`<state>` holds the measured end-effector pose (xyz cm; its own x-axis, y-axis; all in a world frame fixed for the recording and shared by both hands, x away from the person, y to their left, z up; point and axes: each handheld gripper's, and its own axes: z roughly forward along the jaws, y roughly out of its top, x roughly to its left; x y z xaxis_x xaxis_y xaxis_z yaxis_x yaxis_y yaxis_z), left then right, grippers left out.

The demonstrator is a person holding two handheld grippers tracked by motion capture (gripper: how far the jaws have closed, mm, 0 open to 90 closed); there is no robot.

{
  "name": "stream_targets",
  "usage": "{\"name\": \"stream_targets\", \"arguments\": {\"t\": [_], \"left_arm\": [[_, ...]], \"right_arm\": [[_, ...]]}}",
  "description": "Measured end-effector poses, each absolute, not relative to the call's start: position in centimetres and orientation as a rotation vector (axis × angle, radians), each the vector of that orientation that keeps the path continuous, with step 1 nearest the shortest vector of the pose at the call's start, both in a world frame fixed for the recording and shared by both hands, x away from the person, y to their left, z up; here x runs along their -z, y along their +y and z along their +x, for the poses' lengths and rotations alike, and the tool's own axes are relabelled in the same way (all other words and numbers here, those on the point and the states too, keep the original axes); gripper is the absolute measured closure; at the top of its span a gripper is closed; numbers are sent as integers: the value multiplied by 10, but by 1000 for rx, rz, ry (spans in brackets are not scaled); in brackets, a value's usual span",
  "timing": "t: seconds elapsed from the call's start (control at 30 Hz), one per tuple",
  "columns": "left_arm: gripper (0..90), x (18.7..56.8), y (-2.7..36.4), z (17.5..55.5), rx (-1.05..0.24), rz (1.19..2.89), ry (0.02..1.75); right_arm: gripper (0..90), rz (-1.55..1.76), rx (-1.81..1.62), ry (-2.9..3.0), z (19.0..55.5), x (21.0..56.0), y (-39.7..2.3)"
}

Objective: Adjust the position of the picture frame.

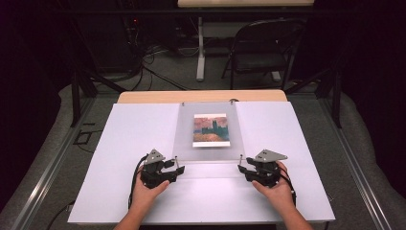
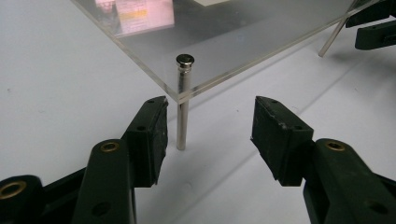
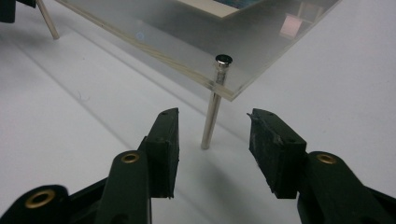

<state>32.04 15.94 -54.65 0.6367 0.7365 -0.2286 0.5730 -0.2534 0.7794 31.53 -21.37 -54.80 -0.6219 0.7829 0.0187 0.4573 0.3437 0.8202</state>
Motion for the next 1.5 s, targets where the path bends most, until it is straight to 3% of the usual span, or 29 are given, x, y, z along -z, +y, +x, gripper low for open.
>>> {"name": "stream_targets", "arguments": {"t": [0.5,1.13,1.5], "left_arm": [[402,542,178,305,-263,2004,961],[397,521,210,297,-310,1934,998],[382,503,216,318,-324,1887,1037]], "right_arm": [[424,1058,-1103,2261,305,536,-225],[493,1025,-1154,2345,291,527,-231],[452,1095,-1230,2320,307,505,-244]]}}
